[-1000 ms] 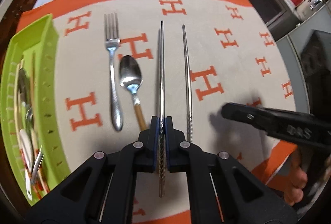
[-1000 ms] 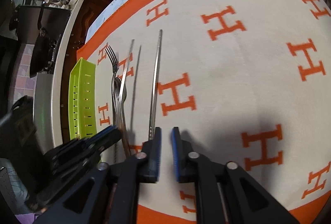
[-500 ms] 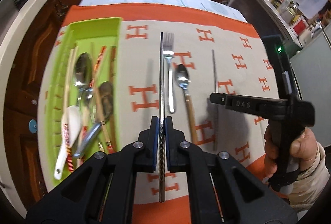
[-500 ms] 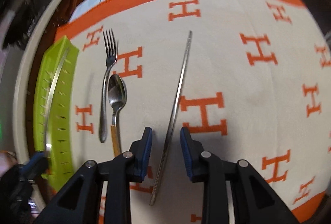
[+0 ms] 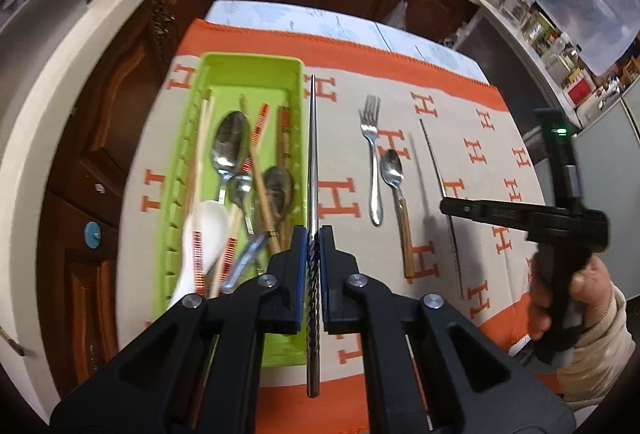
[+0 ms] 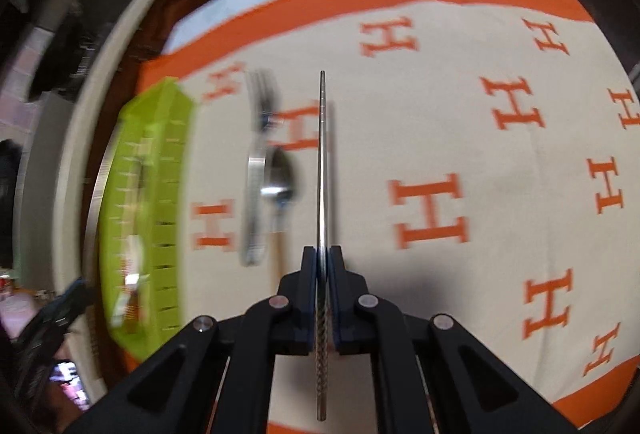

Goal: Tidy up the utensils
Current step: 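Carry both steel chopsticks into the green tray and open both tools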

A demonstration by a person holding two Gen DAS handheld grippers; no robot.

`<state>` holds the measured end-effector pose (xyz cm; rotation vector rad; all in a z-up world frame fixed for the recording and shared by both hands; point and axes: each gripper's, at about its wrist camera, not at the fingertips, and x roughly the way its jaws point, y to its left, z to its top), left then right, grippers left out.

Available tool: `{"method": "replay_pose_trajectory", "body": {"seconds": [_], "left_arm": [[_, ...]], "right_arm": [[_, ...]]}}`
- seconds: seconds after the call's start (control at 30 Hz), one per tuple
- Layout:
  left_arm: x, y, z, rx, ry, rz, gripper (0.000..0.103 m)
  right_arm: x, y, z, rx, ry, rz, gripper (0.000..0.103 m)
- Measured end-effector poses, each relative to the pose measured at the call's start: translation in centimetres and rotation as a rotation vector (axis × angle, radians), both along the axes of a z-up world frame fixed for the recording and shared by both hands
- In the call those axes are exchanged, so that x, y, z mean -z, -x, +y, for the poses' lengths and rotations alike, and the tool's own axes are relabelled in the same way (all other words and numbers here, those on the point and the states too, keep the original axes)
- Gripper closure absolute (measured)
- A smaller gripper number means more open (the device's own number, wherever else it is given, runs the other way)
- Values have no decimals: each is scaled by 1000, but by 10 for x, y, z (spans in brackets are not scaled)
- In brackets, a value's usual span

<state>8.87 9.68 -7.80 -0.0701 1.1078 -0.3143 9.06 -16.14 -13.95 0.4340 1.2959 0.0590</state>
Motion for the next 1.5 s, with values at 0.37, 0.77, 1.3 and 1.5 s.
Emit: {"method": "replay_pose_trajectory", "body": {"seconds": [0.37, 0.77, 1.3, 1.5], "left_arm": [[2, -2, 47, -96, -39, -26, 100], [49, -23, 66, -155, -55, 50, 99], [56, -16, 64, -191, -81, 75, 77], [47, -5, 62, -194, -87, 50, 71]], "right_arm": [[-44, -25, 105, -161, -150, -60, 98], [-13, -46, 147, -175, -160, 37, 97], [-11, -29, 136, -181, -110, 13, 96], [-11, -18, 124, -166, -107, -2, 96]]}}
